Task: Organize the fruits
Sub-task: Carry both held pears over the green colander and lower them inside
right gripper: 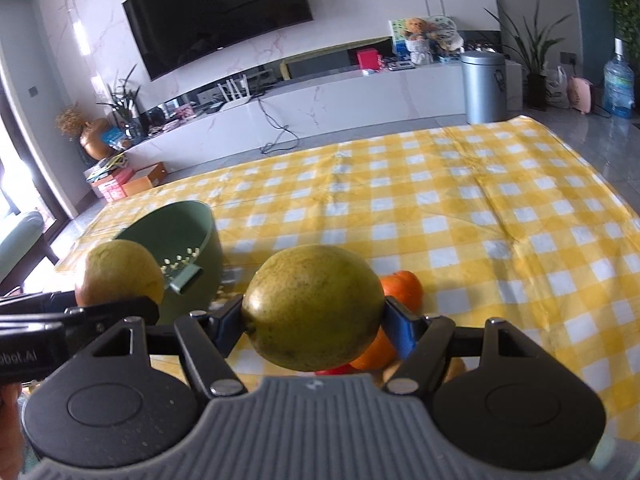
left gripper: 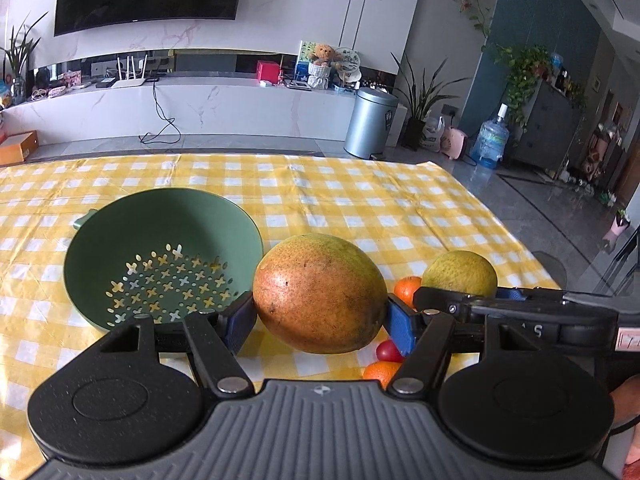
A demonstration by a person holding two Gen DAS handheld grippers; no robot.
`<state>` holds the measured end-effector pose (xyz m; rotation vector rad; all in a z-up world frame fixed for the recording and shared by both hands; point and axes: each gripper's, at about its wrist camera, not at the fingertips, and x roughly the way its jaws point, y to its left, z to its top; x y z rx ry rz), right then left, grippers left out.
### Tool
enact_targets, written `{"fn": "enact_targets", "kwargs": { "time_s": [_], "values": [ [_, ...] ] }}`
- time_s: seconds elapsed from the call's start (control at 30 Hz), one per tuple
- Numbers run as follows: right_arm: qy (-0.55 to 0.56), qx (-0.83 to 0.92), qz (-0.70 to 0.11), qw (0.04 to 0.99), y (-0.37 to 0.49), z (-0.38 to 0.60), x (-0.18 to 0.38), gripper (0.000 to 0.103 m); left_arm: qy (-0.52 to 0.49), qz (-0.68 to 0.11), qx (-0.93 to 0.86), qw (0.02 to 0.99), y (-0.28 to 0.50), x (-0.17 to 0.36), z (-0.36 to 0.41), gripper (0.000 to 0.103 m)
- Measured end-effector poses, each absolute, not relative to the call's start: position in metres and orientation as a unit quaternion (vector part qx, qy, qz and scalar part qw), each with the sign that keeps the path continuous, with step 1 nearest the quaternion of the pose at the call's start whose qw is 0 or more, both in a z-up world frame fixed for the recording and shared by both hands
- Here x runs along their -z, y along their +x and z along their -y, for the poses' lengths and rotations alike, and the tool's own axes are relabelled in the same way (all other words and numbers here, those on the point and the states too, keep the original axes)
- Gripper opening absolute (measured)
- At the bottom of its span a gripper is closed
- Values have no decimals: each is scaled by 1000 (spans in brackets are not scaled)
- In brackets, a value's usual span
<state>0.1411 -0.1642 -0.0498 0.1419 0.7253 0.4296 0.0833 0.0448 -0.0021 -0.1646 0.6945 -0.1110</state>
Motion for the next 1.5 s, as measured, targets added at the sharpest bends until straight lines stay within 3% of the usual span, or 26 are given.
{"fn": "enact_targets", "kwargs": {
  "time_s": [0.47,0.9,1.5],
  "values": [
    [-29,-316,-320,893,165,88,15,69,-109,-380,21,918,118,-14,-107,78],
    [-197,-409,-306,837,201,2,19,69,-129,-454,-12,882,157,15,-158,78],
    [-289,-441,-398,750,241,-58,68,69,-116,-522,-20,845,187,53,-174,78]
  ]
}}
